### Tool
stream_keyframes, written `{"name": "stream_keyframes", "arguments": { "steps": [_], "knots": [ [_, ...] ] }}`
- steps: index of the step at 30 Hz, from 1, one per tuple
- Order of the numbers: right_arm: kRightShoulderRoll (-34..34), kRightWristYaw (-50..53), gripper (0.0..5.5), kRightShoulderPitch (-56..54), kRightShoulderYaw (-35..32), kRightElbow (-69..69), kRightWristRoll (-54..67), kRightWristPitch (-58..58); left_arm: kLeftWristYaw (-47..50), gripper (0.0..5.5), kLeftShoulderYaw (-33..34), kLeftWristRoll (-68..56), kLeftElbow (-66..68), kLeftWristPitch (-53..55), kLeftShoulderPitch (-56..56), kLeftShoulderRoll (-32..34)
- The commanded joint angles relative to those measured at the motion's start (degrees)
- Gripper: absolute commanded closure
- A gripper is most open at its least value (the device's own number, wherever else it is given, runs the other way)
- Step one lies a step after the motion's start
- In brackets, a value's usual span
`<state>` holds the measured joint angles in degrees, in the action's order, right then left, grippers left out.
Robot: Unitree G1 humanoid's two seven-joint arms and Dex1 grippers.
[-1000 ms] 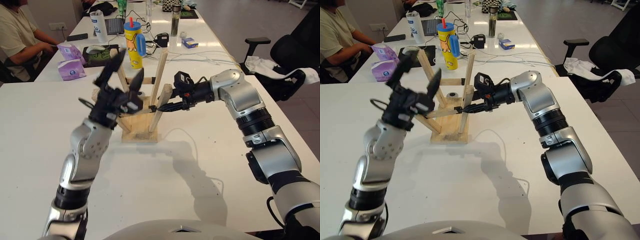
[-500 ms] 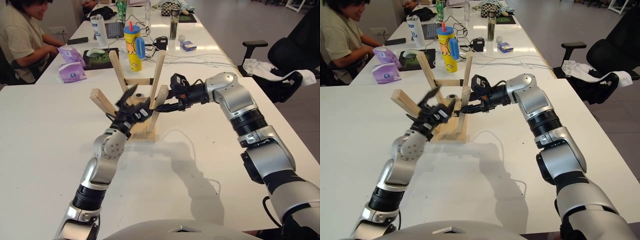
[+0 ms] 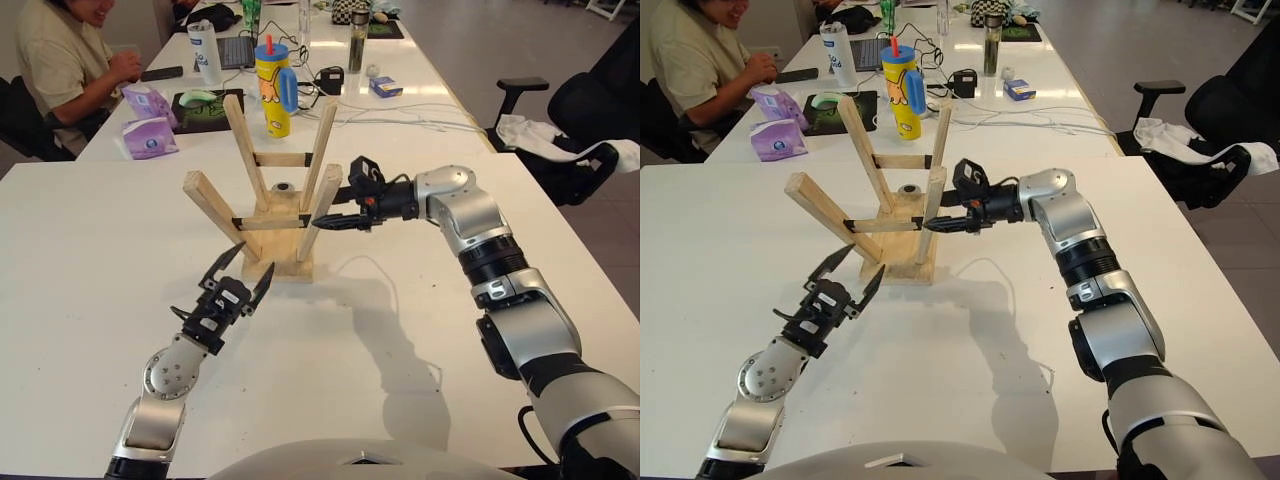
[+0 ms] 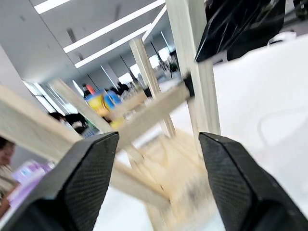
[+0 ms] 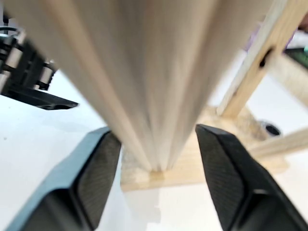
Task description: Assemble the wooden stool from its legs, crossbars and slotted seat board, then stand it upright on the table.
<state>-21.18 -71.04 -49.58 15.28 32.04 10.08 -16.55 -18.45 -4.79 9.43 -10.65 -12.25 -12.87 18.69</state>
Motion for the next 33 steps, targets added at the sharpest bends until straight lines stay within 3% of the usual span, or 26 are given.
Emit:
{"name": "stream_keyframes", "arguments": {
  "steps": [1, 14, 18, 25, 29, 33],
  "knots": [
    [-0.7, -0.2, 2.5, -0.4, 0.5, -1.9, -1.7, 1.6, -1.0, 2.39, -1.0, -3.9, 4.8, 8.1, 4.4, -3.3],
    [-3.9, 6.5, 2.5, 2.4, -1.2, -1.7, -5.5, 0.5, -1.1, 2.39, -2.5, -6.3, 8.1, 16.0, 7.6, -5.7],
    [-3.0, 15.4, 2.82, 5.9, -18.3, -10.7, 7.3, -0.7, -1.1, 2.71, -2.1, -6.8, 11.6, 22.7, 6.8, -5.7],
    [1.2, 24.8, 2.82, 0.2, -27.7, -26.9, 24.7, -15.4, -1.5, 2.71, -2.6, -7.3, 14.1, 25.5, 6.9, -5.6],
    [5.6, 32.5, 2.82, -6.9, -31.3, -29.8, 31.7, -16.2, -1.4, 2.71, -2.8, -7.4, 14.6, 25.3, 6.3, -5.8],
    [12.8, 40.1, 2.82, -10.9, -30.8, -30.6, 34.8, -14.8, -1.7, 2.71, -2.6, -8.2, 15.3, 25.8, 5.9, -6.1]
  ]
}}
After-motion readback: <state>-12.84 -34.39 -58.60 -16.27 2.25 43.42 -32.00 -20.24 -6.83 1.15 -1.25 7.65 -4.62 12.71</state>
